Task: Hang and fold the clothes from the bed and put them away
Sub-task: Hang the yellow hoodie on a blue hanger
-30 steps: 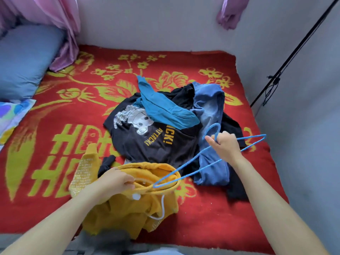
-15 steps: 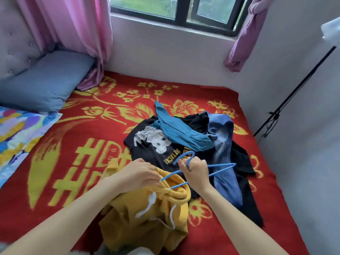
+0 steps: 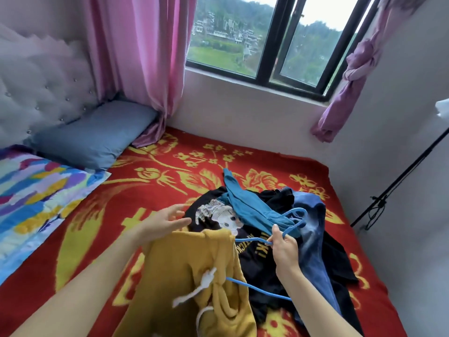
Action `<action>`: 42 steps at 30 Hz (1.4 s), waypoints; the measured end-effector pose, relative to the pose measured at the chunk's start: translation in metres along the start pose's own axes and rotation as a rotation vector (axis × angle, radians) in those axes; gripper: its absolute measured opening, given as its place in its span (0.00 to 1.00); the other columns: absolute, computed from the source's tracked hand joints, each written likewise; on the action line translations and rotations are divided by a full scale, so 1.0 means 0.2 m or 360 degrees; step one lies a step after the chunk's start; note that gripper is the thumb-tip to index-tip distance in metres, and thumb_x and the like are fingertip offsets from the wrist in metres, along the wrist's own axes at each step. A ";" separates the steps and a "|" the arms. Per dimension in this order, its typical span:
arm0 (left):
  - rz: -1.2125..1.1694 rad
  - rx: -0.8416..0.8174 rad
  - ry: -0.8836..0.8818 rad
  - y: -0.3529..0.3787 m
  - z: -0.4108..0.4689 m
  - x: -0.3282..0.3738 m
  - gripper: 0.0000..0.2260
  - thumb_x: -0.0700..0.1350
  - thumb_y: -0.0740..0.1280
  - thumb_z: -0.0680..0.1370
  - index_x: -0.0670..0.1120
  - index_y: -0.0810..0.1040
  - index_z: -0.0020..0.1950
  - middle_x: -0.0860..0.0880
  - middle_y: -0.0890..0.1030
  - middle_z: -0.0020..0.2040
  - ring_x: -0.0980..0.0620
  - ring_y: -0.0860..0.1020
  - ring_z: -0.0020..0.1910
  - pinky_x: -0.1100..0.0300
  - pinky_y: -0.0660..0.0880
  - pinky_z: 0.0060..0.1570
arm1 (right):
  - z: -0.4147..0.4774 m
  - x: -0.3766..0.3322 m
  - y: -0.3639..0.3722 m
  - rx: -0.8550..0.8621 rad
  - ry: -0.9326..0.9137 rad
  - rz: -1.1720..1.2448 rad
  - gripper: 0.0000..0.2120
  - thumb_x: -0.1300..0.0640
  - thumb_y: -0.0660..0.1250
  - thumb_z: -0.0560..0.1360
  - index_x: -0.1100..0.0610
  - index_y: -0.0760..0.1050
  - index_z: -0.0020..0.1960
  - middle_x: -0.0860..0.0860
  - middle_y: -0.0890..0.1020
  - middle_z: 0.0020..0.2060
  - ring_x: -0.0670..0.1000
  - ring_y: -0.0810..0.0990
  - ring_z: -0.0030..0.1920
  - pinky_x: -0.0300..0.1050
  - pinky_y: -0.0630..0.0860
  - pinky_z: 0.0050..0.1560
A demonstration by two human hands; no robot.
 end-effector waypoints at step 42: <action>-0.0226 0.0931 0.1120 -0.51 -0.10 0.48 0.09 0.43 0.72 0.66 0.55 0.82 0.42 0.51 0.75 0.42 0.65 0.73 0.38 0.75 0.70 0.36 | 0.23 -0.55 -0.03 0.0144 -0.0197 0.0199 0.24 0.48 0.57 0.80 0.59 0.68 0.29 0.50 0.68 0.24 0.49 0.66 0.28 0.44 0.65 0.32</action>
Point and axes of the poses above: each hand's wrist, its own z-axis towards the middle knuckle, its own y-axis out of the palm, x = y × z, the point moved 5 cm from there along z, towards the middle knuckle
